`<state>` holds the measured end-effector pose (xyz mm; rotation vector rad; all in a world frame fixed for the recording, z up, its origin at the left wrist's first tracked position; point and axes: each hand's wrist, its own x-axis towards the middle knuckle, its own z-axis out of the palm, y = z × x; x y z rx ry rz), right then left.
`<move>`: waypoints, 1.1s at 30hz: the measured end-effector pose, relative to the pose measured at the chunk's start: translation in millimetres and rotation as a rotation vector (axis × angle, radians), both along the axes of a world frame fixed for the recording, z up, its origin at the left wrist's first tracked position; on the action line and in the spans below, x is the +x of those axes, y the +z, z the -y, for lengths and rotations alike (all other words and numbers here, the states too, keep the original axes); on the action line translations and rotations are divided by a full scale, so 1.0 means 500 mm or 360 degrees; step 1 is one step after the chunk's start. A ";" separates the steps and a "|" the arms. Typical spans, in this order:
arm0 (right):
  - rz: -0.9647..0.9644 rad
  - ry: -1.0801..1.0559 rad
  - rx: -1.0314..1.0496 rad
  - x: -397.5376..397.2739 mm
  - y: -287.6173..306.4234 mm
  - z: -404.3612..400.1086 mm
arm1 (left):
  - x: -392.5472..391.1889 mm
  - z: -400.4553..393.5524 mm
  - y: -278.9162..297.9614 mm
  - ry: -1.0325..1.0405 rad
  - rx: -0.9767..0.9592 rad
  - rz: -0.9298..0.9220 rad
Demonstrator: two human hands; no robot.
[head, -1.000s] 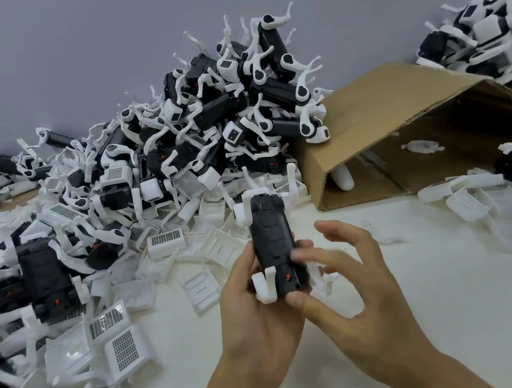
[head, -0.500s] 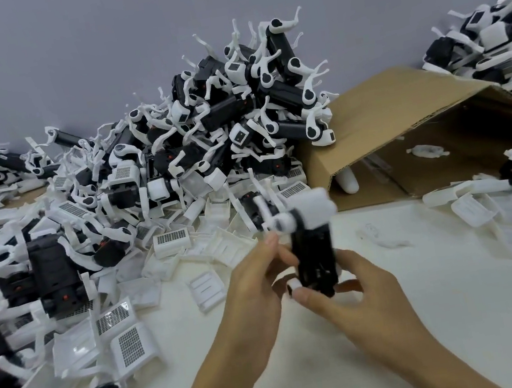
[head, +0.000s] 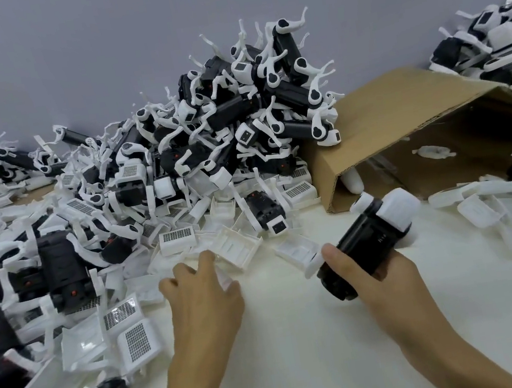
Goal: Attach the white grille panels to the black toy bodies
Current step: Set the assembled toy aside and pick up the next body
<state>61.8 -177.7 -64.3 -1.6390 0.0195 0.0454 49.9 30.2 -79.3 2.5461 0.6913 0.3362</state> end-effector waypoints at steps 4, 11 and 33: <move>-0.0023 0.0003 -0.0160 0.005 0.003 0.003 | 0.004 -0.002 0.026 -0.0045 -0.0760 0.0561; -0.0274 0.0187 0.0075 0.008 -0.004 0.004 | -0.004 0.031 0.074 -0.0590 -0.2679 0.0981; -0.0066 0.0374 0.0243 -0.003 0.015 0.000 | -0.015 0.100 0.042 -0.0959 -0.1987 0.0586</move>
